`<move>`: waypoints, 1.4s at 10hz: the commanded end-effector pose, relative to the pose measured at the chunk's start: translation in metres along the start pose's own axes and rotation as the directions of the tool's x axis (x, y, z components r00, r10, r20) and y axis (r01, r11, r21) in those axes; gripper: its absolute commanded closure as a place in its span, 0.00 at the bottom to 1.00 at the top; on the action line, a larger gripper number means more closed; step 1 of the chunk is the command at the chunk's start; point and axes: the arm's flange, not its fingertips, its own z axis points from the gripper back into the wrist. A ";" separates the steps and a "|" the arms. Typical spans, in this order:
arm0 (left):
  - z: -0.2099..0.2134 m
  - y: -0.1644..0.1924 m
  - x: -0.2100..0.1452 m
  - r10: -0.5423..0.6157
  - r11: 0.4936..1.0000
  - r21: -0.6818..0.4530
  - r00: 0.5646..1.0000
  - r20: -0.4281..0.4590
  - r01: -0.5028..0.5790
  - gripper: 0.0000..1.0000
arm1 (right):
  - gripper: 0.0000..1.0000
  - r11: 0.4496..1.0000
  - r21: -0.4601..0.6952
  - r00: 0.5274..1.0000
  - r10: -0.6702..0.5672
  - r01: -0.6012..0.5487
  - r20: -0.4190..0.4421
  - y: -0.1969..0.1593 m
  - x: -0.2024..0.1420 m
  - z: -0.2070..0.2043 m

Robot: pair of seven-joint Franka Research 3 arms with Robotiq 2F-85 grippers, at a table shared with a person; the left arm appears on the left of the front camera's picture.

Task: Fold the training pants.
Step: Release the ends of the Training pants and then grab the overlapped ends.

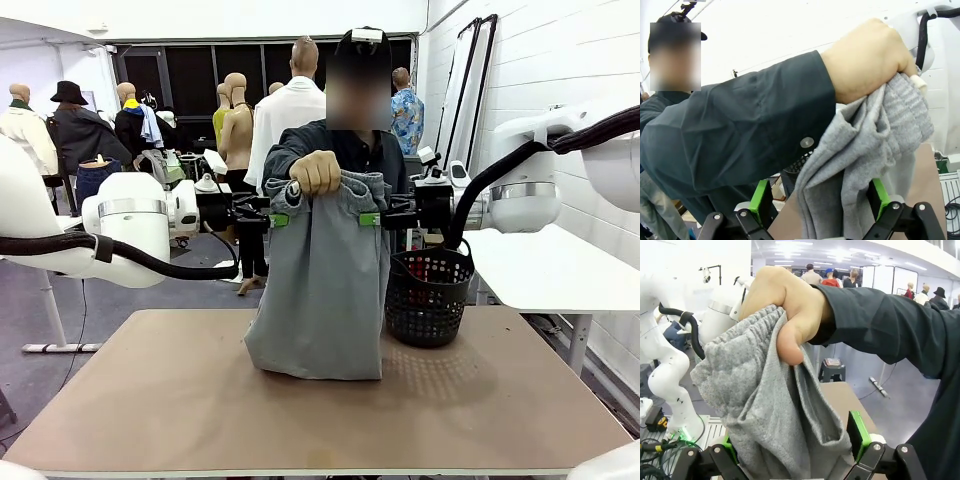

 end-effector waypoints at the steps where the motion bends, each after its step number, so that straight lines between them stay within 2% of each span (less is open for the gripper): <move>1: -0.005 0.009 0.002 0.024 0.996 -0.084 1.000 -0.003 -0.024 0.00 | 0.00 0.999 0.040 1.000 -0.026 0.026 -0.012 -0.007 0.004 -0.002; 5: -0.017 0.011 0.006 0.056 0.984 -0.166 0.998 -0.013 -0.057 0.00 | 0.00 0.989 0.132 0.997 -0.069 0.071 -0.022 -0.011 0.001 -0.004; 9: -0.027 0.009 0.005 0.071 0.978 -0.194 0.997 -0.015 -0.072 0.00 | 0.00 0.977 0.199 0.997 -0.071 0.075 -0.028 -0.008 0.003 -0.010; 14: -0.042 -0.001 0.006 0.087 0.962 -0.257 0.996 -0.012 -0.087 0.00 | 0.00 0.987 0.160 0.999 -0.014 0.019 -0.036 -0.001 -0.003 -0.020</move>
